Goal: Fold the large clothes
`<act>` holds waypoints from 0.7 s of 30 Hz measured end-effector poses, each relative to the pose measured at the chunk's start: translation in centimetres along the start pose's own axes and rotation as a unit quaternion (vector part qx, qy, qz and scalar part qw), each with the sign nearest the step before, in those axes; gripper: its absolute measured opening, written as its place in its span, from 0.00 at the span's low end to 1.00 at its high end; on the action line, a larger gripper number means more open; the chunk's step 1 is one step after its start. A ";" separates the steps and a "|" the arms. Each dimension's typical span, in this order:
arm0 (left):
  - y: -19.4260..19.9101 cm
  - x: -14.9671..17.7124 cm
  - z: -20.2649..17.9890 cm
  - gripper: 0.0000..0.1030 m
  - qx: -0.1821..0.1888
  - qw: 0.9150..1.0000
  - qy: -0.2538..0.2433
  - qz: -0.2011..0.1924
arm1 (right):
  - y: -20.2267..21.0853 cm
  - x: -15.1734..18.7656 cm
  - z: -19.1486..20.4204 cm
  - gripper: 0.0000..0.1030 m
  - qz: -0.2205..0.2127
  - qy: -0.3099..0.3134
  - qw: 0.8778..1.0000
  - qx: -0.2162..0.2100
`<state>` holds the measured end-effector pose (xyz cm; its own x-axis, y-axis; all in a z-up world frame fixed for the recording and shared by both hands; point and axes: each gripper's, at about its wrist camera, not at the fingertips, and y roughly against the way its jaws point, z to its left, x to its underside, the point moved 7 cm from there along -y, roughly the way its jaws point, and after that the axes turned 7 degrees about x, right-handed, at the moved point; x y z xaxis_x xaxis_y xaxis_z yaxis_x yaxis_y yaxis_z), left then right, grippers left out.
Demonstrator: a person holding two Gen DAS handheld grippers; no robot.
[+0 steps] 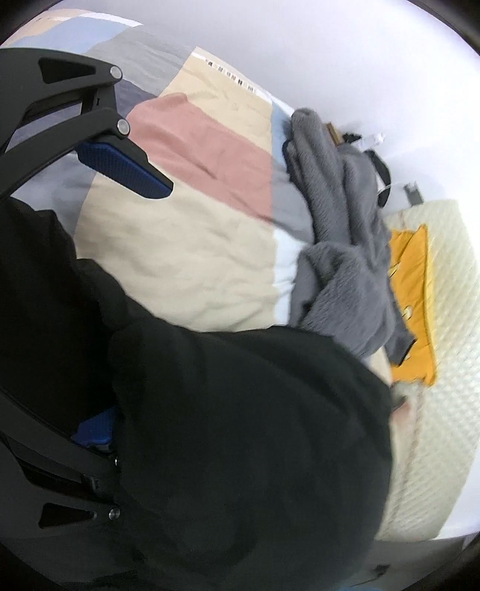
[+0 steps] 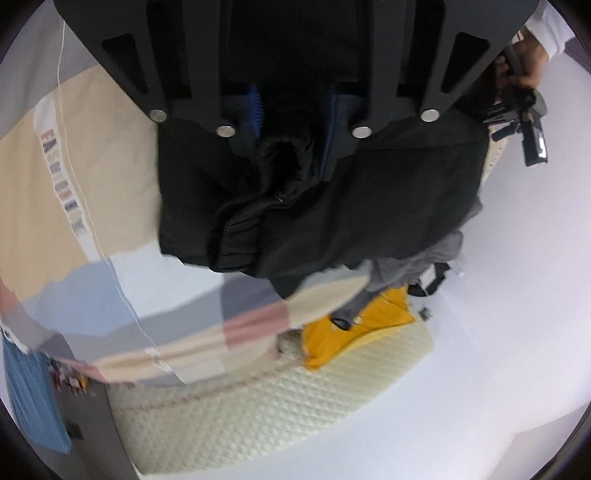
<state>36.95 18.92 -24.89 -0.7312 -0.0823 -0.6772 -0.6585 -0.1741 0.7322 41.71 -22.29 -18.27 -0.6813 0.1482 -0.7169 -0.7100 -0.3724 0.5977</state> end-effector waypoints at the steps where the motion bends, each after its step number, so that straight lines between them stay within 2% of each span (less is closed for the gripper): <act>1: 0.4 -0.3 0.3 1.00 -0.004 1.000 0.010 -0.009 | 0.8 -0.4 1.1 0.18 -0.012 0.015 1.000 -0.004; 4: 1.1 -1.1 1.7 1.00 -0.010 0.998 0.049 -0.028 | 2.4 -1.1 3.1 0.17 -0.035 0.031 0.999 -0.020; 7: 0.9 -0.9 2.8 1.00 0.008 0.996 0.090 -0.019 | 3.4 -1.4 4.0 0.16 -0.051 0.038 0.998 -0.023; 10: 0.7 -0.6 3.1 1.00 0.016 0.994 0.104 -0.009 | 3.0 -1.2 3.5 0.16 -0.053 0.046 0.997 0.004; 13: 0.5 -0.6 3.3 1.00 0.043 0.991 0.130 0.006 | 2.5 -0.7 2.3 0.16 -0.054 0.051 0.997 0.034; 21: 0.9 -1.0 2.5 1.00 0.020 0.996 0.090 -0.007 | 0.6 0.2 0.9 0.15 -0.030 0.068 0.994 0.081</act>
<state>36.61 21.29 -23.37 -0.6802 -0.2554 -0.6871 -0.6777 -0.1381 0.7222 40.93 -21.63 -17.71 -0.6142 0.0370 -0.7883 -0.7756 -0.2127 0.5943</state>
